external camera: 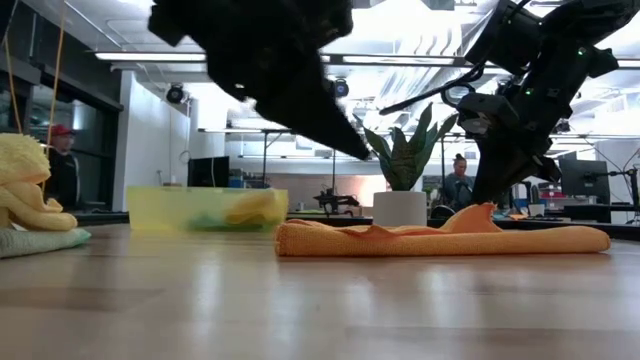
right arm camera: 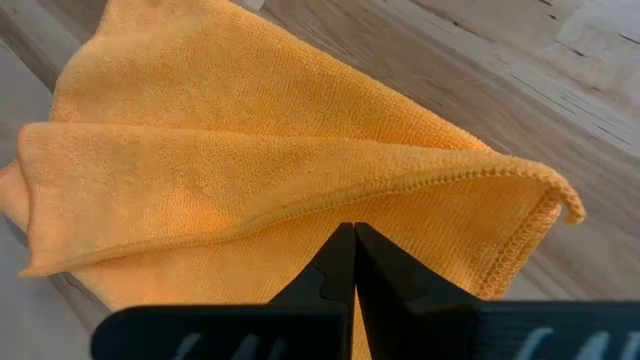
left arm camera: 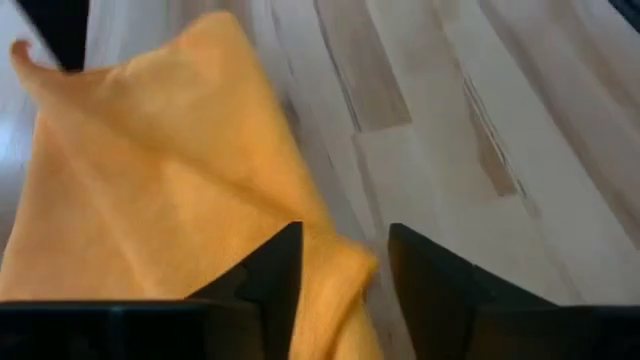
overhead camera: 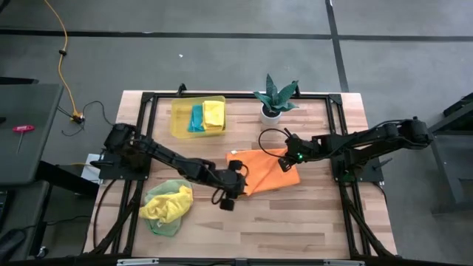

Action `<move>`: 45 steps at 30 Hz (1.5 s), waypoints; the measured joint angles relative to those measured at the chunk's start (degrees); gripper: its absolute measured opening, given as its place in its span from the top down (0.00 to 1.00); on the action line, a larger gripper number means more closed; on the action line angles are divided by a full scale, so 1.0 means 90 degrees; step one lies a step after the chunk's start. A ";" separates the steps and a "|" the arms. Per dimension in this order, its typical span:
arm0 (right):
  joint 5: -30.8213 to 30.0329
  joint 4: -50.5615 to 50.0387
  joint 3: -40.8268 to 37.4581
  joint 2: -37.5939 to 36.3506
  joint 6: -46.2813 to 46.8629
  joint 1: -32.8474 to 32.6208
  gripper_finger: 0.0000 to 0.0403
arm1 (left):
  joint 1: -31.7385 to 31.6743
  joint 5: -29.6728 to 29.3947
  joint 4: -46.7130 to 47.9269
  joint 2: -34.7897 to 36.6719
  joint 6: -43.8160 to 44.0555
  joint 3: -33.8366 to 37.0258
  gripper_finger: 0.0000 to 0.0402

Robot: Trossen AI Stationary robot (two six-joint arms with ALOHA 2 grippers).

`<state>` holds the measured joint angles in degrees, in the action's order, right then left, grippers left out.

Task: Fold microfiber towels
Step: Fold the orange microfiber cloth

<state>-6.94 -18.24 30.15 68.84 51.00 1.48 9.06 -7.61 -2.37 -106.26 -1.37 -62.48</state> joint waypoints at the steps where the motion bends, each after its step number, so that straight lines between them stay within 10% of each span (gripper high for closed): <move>1: 0.0009 0.0002 0.0000 0.0000 0.0009 0.0000 1.00 | 0.0013 -0.0018 0.0052 -0.0120 -0.0058 -0.0129 0.62; 22: 0.0005 -0.0143 0.0007 0.0015 -0.0051 0.0000 1.00 | 0.0393 -0.1660 0.0181 -0.1180 -0.1418 -0.0807 0.54; 45: 0.0002 -0.0146 0.0005 0.0015 -0.0053 -0.0002 1.00 | 0.0471 -0.1659 0.0288 -0.1446 -0.1271 -0.0807 0.54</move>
<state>-6.92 -19.55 30.20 68.97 50.52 1.46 13.30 -22.54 0.22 -119.27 -12.81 -69.73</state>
